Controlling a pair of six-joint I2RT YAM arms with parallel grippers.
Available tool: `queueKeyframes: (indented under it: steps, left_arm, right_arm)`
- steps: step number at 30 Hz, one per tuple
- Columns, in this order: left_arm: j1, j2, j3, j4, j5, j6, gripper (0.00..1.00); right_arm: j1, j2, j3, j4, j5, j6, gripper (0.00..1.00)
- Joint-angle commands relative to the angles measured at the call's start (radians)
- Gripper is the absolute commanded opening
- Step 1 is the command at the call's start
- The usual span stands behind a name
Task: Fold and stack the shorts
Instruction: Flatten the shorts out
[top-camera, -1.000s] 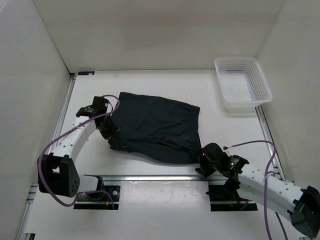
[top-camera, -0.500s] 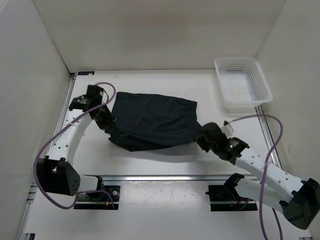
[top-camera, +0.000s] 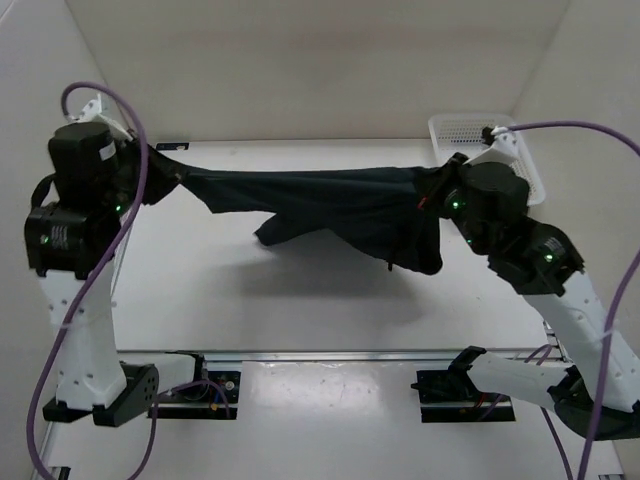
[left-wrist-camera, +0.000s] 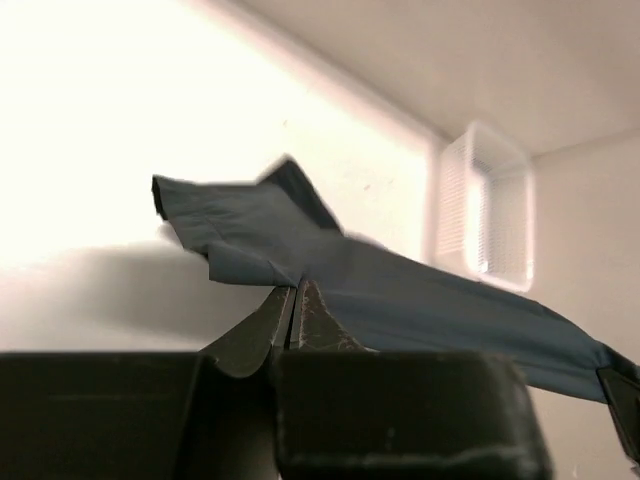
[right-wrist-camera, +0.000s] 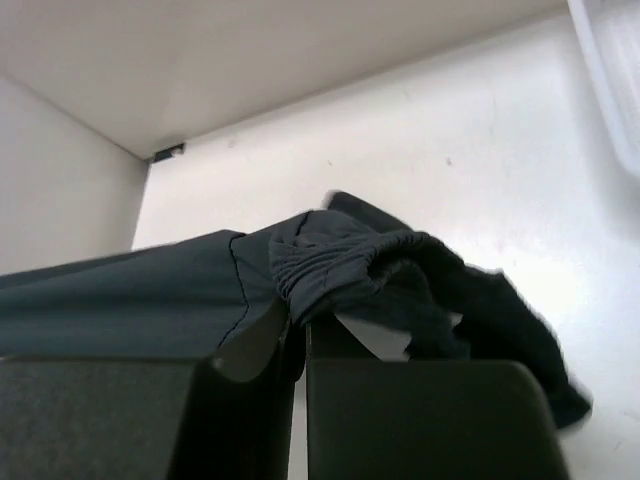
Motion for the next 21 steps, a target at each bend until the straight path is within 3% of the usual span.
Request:
queueKeyframes:
  steps: [1,6,12,17,21]
  left_arm:
    - [0.012,-0.093,0.089,-0.025,-0.114,-0.002,0.1]
    - [0.012,-0.139,0.32,-0.035,-0.24,0.007,0.1]
    - [-0.01,-0.159,0.519,-0.044,-0.327,0.007,0.1]
    - [-0.019,-0.121,0.502,-0.007,-0.323,0.019,0.1]
    - [-0.019,-0.049,0.34,0.059,-0.311,0.044,0.1]
  right_arm:
    - [-0.006,-0.036,0.142,-0.09,0.011,-0.227,0.0]
    - [-0.006,-0.045,0.352,-0.182,-0.067,-0.29,0.0]
    - [-0.006,-0.045,0.484,-0.245,-0.106,-0.301,0.0]
    - [-0.006,-0.036,0.496,-0.277,-0.064,-0.301,0.0]
    - [-0.006,0.024,0.406,-0.268,0.032,-0.322,0.0]
